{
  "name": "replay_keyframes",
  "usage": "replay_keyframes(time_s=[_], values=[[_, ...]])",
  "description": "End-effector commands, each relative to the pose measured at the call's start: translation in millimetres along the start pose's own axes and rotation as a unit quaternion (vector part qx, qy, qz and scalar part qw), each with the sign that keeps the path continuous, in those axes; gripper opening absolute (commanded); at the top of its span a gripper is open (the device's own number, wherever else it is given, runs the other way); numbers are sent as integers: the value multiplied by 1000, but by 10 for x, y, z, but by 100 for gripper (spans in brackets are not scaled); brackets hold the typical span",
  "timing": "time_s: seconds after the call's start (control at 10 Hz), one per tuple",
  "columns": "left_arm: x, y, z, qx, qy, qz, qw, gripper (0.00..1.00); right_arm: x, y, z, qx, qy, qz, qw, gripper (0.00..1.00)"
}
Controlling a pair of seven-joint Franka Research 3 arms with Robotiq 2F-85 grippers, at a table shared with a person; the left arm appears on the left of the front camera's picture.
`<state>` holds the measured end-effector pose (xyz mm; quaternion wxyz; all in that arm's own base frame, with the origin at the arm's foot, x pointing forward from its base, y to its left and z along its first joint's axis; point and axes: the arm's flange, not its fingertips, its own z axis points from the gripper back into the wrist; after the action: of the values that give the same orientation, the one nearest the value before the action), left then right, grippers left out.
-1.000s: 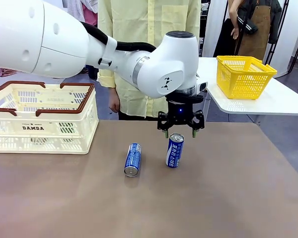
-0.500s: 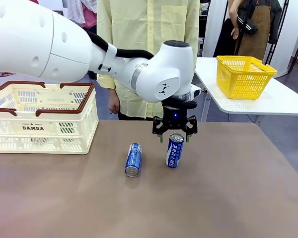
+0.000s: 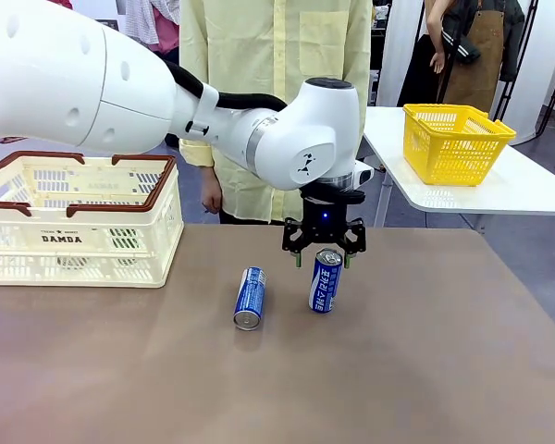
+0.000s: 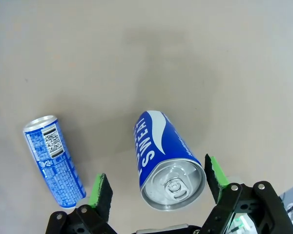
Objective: Place the drinks into the Shopping basket.
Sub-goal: Pick up one drink and place it into the Shopping basket.
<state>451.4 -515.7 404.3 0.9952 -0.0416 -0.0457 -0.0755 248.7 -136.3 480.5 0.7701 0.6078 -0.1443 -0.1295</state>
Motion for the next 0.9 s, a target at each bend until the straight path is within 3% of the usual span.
replay_keyframes(time_s=[0.0,0.8], values=[[48,31,54,-4,20,-8,1000,100,8,45,-5,9,-4,-5,1000,100],[69,-6,-28,-16,24,-32,999,100,8,45,-5,9,-4,-5,1000,100]])
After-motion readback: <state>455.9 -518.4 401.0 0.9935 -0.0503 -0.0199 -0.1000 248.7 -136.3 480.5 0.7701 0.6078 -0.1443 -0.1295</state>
